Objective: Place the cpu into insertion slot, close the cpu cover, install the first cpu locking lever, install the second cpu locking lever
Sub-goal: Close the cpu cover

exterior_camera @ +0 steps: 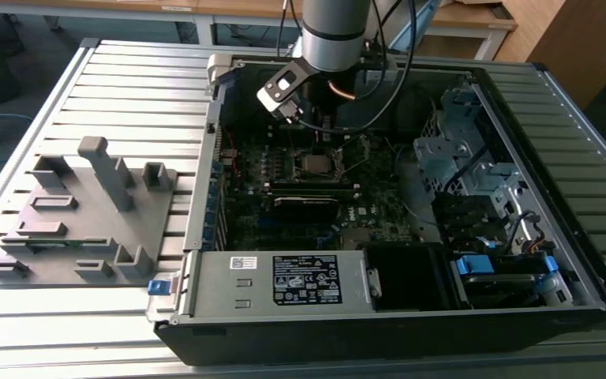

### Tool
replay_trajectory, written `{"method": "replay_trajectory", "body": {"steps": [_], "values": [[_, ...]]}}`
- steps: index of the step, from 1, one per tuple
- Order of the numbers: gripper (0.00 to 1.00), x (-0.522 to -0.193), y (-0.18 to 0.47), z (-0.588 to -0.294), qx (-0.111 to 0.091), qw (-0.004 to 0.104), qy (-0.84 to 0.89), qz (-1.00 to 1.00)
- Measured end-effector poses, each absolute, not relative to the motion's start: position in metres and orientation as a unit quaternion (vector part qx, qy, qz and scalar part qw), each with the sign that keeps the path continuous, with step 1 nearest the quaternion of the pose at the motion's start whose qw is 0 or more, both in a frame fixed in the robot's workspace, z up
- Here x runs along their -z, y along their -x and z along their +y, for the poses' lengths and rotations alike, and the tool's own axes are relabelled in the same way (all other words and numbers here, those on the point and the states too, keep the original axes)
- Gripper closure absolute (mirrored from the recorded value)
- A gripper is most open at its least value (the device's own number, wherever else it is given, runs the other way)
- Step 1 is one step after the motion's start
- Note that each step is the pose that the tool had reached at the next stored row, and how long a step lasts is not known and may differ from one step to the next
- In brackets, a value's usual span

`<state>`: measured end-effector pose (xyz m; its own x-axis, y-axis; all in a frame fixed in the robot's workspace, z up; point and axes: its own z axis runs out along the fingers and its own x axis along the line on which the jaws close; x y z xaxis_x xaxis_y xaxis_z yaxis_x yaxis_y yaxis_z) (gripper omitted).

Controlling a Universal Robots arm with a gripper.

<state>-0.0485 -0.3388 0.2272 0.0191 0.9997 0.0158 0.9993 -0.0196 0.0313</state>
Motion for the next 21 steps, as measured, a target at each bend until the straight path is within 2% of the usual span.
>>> {"method": "replay_trajectory", "body": {"steps": [21], "values": [[0.90, -0.248, 0.048, -0.339, -0.017, 0.006, -0.714, 0.700]]}}
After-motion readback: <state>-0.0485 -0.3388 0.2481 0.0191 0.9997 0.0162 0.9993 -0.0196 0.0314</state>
